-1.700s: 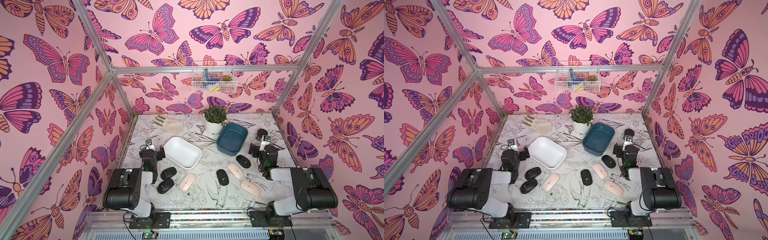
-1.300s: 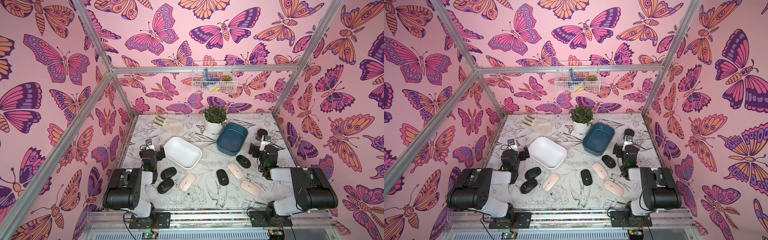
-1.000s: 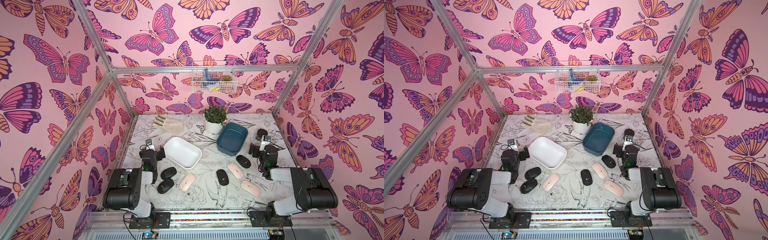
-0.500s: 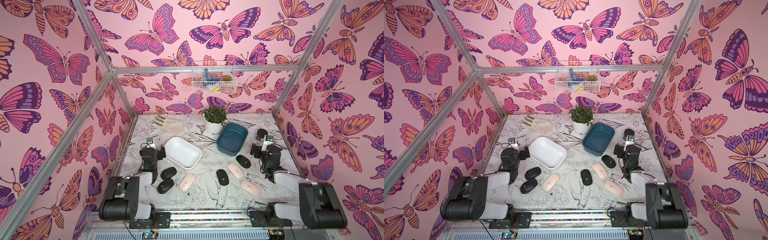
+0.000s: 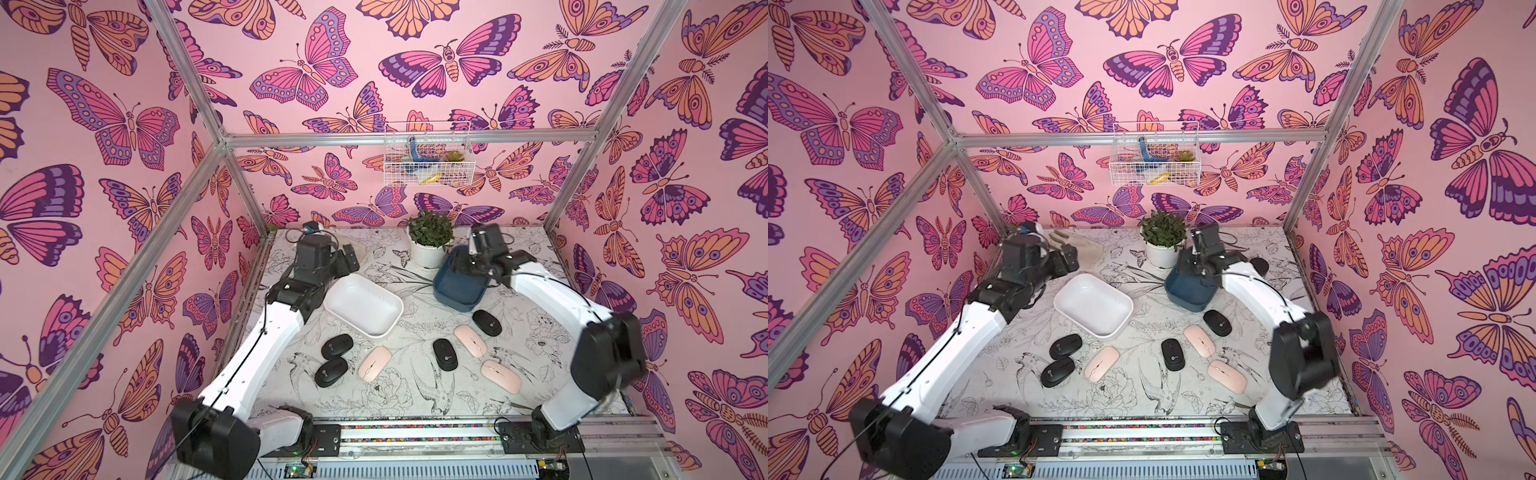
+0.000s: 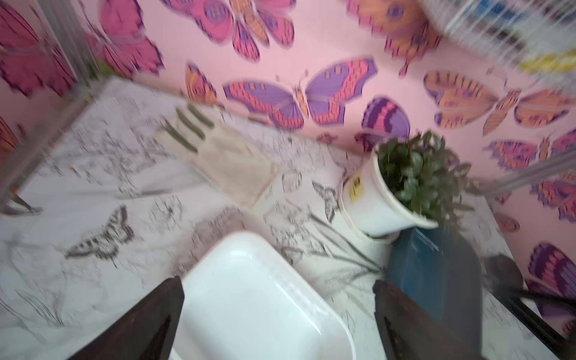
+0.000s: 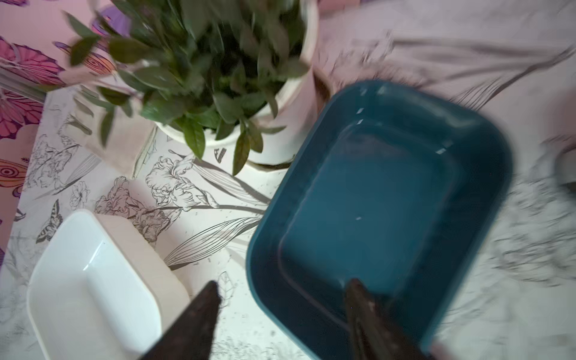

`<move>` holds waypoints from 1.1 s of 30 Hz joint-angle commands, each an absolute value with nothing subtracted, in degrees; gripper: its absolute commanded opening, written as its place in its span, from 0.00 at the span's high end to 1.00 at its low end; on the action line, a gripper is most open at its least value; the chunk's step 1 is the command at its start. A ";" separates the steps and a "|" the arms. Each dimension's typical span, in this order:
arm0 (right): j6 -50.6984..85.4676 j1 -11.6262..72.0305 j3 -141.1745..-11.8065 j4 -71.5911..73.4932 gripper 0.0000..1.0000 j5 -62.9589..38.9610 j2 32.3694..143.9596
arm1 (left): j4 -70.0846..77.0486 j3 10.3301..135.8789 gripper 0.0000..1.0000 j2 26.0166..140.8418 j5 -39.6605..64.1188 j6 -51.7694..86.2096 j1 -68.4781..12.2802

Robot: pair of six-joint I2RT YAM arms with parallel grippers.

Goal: Place the mice by color into the storage box
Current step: Move the storage box to the center of the board.

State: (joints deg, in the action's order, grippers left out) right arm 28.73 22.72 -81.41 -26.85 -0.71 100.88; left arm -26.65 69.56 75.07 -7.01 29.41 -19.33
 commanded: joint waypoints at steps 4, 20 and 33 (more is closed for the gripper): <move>35.42 22.94 -85.65 -37.86 0.63 -1.53 108.42 | -47.78 72.52 0.00 78.96 0.09 35.58 -25.52; 28.53 31.10 -89.01 -43.28 0.83 -3.21 116.05 | -48.76 75.06 0.00 82.14 1.83 34.38 -25.58; 22.39 38.59 -78.86 -50.57 0.83 -3.74 107.41 | -48.62 75.23 0.00 83.36 2.33 33.32 -25.31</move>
